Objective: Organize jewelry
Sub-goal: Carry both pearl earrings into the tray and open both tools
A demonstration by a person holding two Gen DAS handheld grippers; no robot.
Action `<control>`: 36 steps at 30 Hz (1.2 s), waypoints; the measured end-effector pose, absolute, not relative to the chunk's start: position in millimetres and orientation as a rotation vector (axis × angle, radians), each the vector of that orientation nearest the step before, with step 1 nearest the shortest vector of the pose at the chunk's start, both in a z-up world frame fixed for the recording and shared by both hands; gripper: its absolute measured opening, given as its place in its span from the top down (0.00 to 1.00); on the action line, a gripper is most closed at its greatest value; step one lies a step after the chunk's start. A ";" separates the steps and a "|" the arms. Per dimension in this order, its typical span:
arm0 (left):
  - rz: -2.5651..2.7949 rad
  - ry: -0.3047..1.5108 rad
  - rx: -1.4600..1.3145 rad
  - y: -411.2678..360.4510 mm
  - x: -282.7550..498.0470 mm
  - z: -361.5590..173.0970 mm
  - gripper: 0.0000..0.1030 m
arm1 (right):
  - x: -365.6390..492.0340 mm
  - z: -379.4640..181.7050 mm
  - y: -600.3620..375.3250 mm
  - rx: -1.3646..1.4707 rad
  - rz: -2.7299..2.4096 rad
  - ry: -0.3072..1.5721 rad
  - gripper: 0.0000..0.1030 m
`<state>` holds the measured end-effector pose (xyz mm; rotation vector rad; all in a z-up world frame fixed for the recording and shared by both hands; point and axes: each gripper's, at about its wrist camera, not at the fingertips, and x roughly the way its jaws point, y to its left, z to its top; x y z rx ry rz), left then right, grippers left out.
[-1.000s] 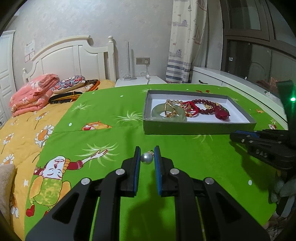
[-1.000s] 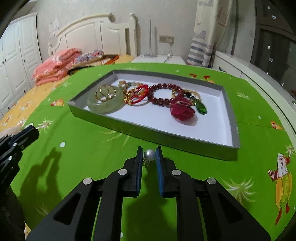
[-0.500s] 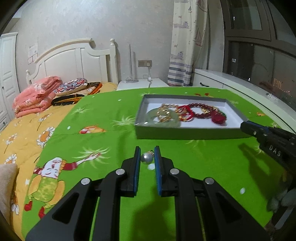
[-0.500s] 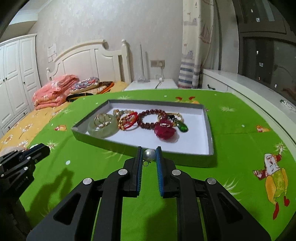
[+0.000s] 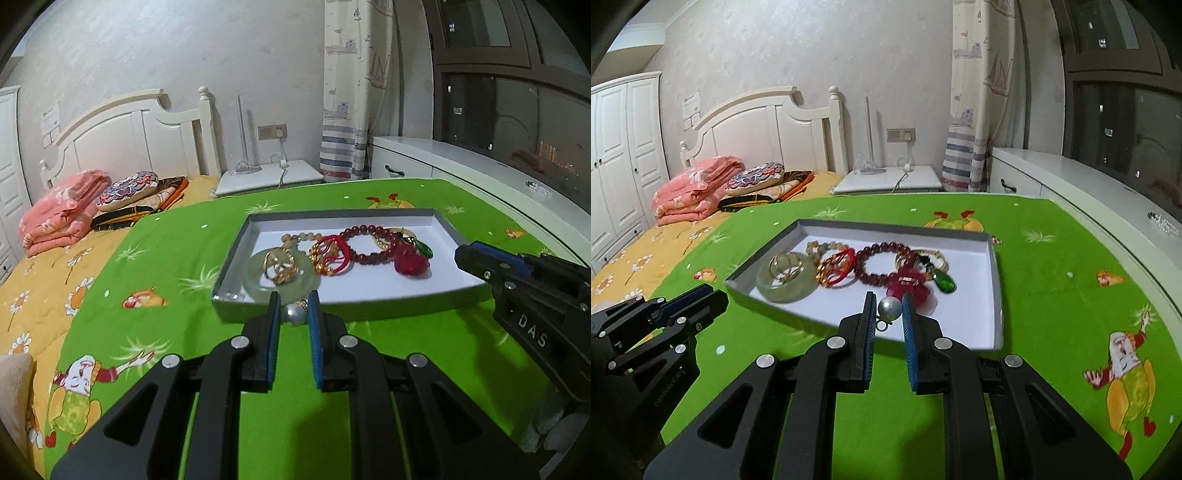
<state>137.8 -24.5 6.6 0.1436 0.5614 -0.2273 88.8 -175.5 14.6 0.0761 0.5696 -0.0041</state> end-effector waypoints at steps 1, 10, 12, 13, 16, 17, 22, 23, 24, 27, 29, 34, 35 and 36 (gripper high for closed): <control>-0.228 0.567 0.142 -27.0 142.2 6.8 0.86 | 90.4 15.5 -176.5 0.074 -0.007 0.570 0.85; -0.222 0.592 0.170 -40.8 176.4 9.3 0.86 | 118.0 11.9 -185.2 0.051 -0.027 0.604 0.85; -0.221 0.596 0.176 -44.9 184.0 10.3 0.86 | 123.2 11.7 -186.2 0.047 -0.031 0.609 0.85; -0.221 0.598 0.179 -47.3 188.8 11.3 0.86 | 125.8 11.8 -187.6 0.047 -0.033 0.611 0.85; -0.221 0.606 0.182 -50.7 197.1 11.3 0.86 | 134.2 13.3 -190.1 0.047 -0.037 0.615 0.85; -0.216 0.611 0.185 -52.7 202.3 11.1 0.86 | 136.5 14.3 -190.1 0.044 -0.039 0.615 0.85; -0.198 0.627 0.202 -59.2 221.3 8.9 0.86 | 152.8 15.2 -188.9 0.029 -0.037 0.639 0.85; -0.193 0.635 0.195 -59.9 227.3 8.4 0.86 | 155.9 15.7 -188.1 0.026 -0.036 0.642 0.85; -0.189 0.640 0.190 -59.9 230.7 7.8 0.86 | 158.3 16.1 -186.8 0.022 -0.036 0.644 0.85; -0.174 0.661 0.173 -59.7 244.8 5.6 0.86 | 167.7 18.8 -183.6 0.009 -0.037 0.648 0.85; -0.161 0.670 0.173 -60.0 251.9 4.3 0.86 | 172.6 21.2 -182.8 0.008 -0.037 0.650 0.85; -0.145 0.676 0.182 -63.3 265.2 4.9 0.86 | 185.0 25.7 -179.1 -0.004 -0.033 0.653 0.85; -0.143 0.679 0.180 -64.6 268.4 5.0 0.86 | 188.9 25.5 -179.0 -0.008 -0.034 0.657 0.85; -0.143 0.682 0.177 -65.7 270.8 4.7 0.86 | 191.5 24.8 -178.8 -0.010 -0.033 0.662 0.85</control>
